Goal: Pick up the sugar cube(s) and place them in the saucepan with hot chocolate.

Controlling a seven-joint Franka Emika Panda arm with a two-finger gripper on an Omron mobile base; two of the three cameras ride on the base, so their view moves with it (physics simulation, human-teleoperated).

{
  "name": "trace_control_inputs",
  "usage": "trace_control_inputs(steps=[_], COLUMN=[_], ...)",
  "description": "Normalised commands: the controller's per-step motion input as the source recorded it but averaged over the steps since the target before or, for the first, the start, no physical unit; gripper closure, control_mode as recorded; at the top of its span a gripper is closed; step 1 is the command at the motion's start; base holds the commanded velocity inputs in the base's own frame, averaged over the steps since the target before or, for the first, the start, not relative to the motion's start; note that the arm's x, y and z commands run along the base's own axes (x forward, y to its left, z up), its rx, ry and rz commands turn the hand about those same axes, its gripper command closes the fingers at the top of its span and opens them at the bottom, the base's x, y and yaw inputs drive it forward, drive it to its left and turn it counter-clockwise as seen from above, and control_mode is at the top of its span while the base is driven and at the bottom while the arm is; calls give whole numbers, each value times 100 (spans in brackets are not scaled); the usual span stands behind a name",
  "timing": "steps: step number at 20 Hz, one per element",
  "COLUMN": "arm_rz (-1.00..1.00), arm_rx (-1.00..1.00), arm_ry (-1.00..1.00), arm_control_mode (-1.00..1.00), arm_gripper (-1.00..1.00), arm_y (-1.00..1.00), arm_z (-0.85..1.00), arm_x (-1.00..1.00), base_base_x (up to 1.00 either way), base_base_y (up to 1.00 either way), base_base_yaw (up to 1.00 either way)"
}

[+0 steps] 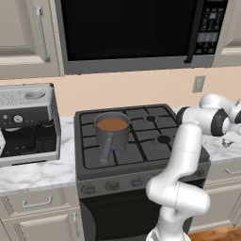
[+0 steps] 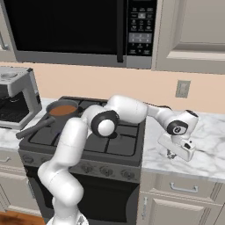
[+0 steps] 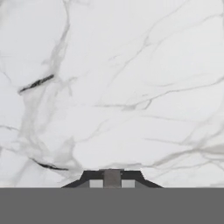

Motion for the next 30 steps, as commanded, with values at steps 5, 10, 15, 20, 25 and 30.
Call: trace_control_inputs(steps=[5,10,15,20,25,30], arm_rz=[0,0,5,6,7,9], arm_rx=[-19,-18,-17,-6,0,0], arm_ry=[-16,-16,-23,-19,-8,-1], arm_control_mode=[-100,-100,-100,-100,-100,-100], arm_gripper=[100,100,100,100,100,100], arm_y=[33,40,61,60,48,61], arm_z=[34,47,56,64,64,58], arm_x=[-26,-33,-23,-1,0,-5], base_base_x=[0,0,0,0,0,0], base_base_y=[0,0,0,0,0,0], base_base_yaw=[0,0,0,0,0,0])
